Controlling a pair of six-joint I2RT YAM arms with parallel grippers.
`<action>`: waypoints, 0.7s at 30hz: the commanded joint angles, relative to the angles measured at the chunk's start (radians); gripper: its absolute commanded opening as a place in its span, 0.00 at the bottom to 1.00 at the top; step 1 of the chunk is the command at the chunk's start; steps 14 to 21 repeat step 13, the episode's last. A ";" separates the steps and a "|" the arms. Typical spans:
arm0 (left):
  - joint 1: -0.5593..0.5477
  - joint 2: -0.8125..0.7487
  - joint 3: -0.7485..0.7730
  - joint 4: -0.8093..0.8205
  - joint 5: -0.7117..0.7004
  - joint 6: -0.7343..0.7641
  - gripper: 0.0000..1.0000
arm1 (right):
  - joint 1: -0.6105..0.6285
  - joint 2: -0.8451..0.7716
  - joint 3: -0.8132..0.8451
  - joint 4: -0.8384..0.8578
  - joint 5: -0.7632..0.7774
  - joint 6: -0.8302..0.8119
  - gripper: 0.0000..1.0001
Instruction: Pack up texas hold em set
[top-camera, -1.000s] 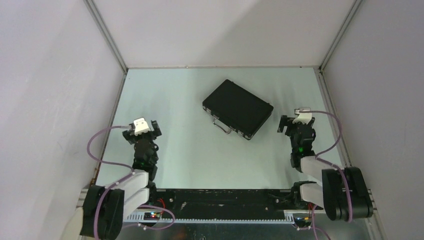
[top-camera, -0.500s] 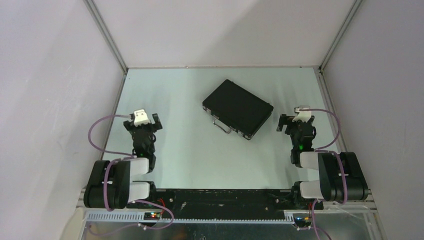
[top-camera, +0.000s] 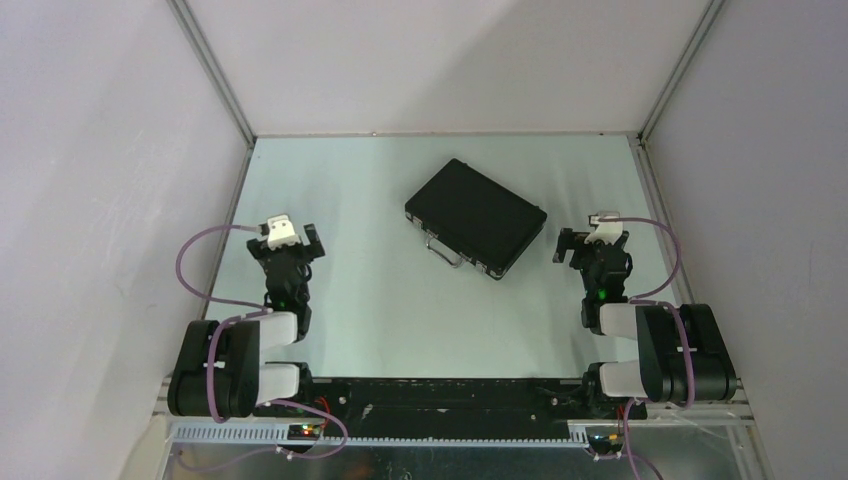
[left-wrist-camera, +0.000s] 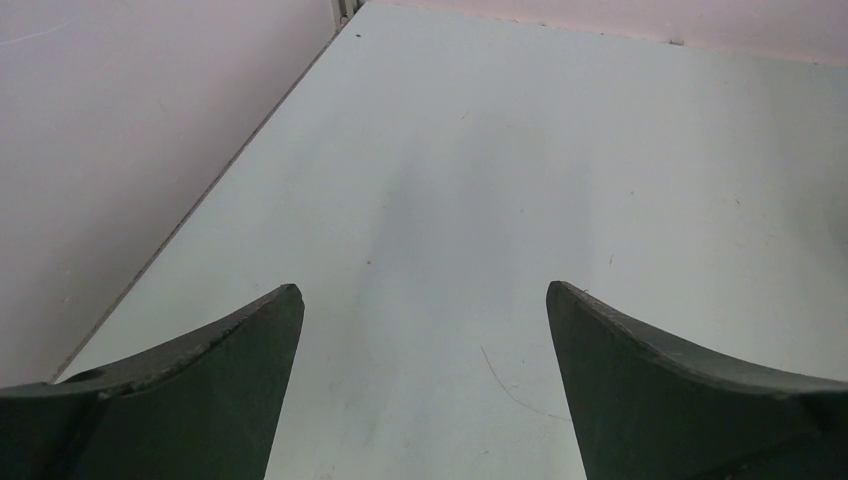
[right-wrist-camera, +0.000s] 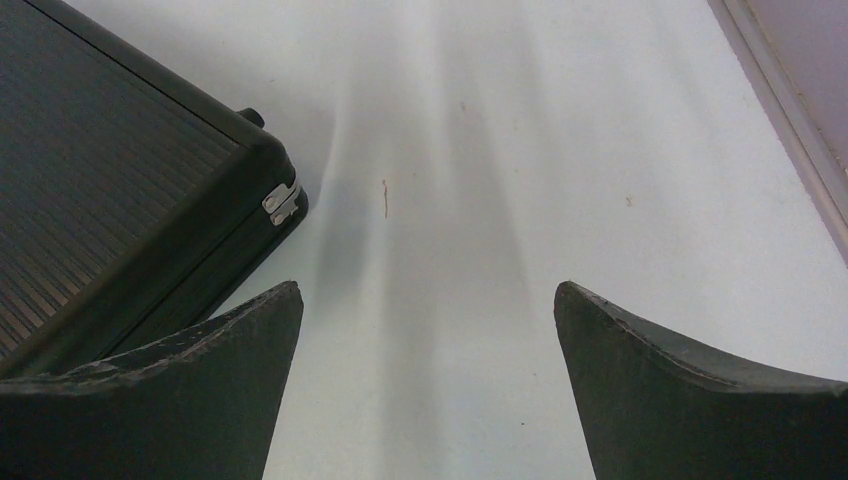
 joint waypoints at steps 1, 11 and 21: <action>0.010 -0.007 0.013 0.024 0.011 -0.014 1.00 | -0.005 -0.002 0.027 0.063 -0.007 -0.003 1.00; 0.010 -0.004 0.019 0.015 0.017 -0.016 1.00 | -0.005 -0.001 0.027 0.063 -0.008 -0.003 1.00; 0.010 -0.005 0.015 0.021 0.014 -0.015 1.00 | -0.005 -0.002 0.027 0.063 -0.009 -0.002 1.00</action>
